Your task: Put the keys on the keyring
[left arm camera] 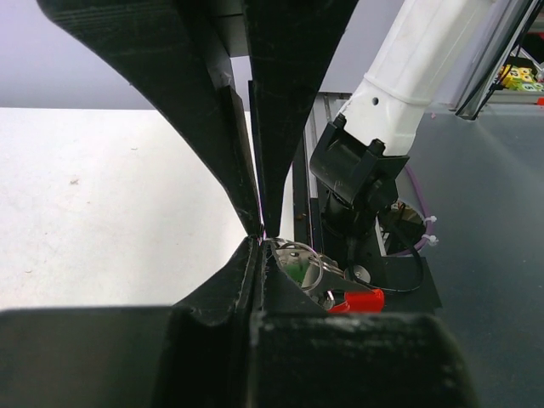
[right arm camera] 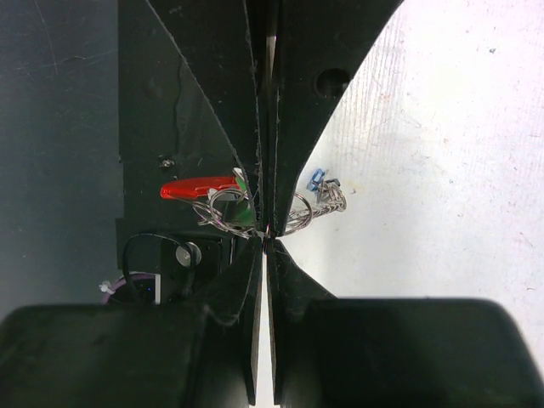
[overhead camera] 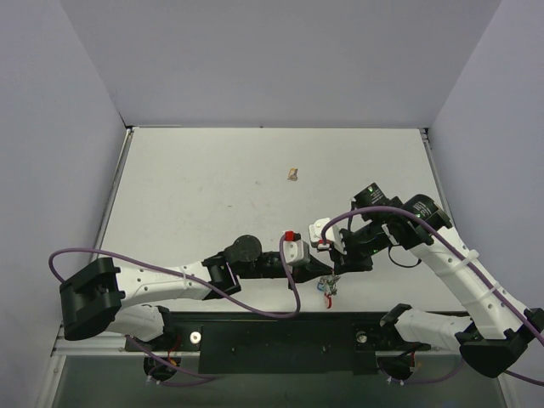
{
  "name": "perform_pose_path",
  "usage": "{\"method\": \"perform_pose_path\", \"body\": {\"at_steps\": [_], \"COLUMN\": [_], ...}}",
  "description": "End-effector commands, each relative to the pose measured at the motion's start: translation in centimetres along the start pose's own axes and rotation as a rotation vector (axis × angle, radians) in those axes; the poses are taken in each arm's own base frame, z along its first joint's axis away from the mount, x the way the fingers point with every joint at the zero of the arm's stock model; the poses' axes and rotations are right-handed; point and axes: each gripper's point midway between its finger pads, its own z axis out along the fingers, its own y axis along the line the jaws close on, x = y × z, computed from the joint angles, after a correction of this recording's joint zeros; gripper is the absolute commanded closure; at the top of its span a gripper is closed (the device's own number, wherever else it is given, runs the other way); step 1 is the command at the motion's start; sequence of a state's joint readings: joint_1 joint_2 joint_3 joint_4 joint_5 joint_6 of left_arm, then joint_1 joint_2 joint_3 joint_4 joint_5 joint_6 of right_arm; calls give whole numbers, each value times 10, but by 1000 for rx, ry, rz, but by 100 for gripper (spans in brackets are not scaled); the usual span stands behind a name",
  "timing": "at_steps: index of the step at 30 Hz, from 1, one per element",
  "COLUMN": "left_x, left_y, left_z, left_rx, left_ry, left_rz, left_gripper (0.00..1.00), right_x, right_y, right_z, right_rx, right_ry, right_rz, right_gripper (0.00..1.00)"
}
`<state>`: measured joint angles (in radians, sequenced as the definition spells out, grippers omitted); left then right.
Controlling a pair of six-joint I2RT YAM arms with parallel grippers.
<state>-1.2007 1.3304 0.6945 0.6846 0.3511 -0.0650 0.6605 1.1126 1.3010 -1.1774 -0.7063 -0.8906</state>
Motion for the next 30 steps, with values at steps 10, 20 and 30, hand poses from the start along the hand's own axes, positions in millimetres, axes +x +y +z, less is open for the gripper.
{"method": "perform_pose_path", "body": {"at_steps": [10, 20, 30], "left_x": [-46, -71, -86], "left_y": [1, 2, -4], "left_z": [-5, -34, -49], "left_rx": [-39, -88, -73], "left_ry": [-154, -360, -474], "left_rz": [15, 22, 32], "left_gripper": [100, 100, 100], "right_x": [-18, -31, -42], "right_y": [-2, 14, 14], "right_z": [-9, -14, -9], "right_rx": [27, -21, -63], "right_ry": [-101, -256, -413], "right_rz": [43, -5, 58], "right_gripper": [91, 66, 59]}}
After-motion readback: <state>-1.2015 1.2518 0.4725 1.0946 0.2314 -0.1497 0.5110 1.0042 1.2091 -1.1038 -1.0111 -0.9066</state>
